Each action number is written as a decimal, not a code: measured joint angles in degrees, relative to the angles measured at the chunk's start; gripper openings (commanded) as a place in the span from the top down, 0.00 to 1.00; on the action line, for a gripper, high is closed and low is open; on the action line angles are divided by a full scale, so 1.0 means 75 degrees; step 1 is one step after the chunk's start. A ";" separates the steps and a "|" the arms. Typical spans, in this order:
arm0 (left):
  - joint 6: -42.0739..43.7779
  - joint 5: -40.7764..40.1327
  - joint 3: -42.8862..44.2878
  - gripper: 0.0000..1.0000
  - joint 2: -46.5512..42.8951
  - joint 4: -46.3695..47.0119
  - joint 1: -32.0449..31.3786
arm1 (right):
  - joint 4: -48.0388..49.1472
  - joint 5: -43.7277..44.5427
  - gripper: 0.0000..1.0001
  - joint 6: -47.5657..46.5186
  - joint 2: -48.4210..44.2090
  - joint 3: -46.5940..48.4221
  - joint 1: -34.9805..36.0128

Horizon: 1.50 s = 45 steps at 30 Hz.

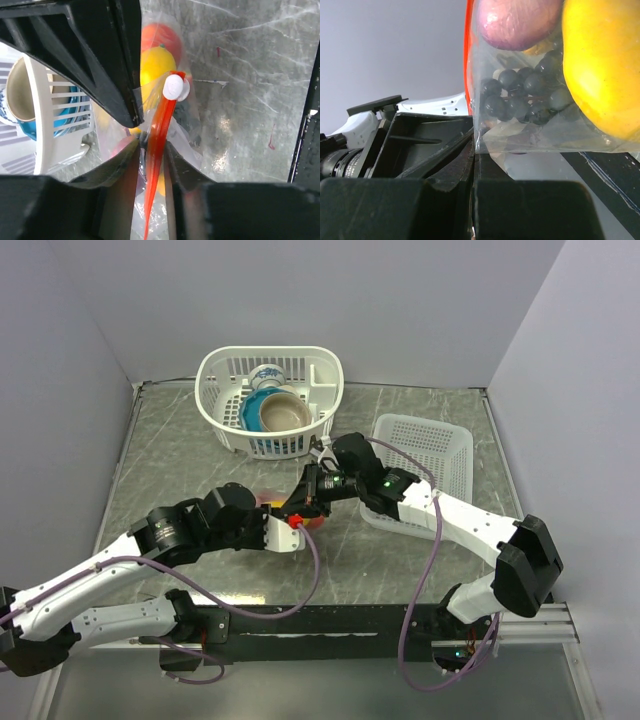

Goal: Open the zip-top bag and remove the fake food

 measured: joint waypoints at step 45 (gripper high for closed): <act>-0.0149 0.1209 0.4596 0.99 0.1740 -0.2401 0.0391 | 0.4669 0.2192 0.03 -0.8513 -0.4086 -0.3031 0.0839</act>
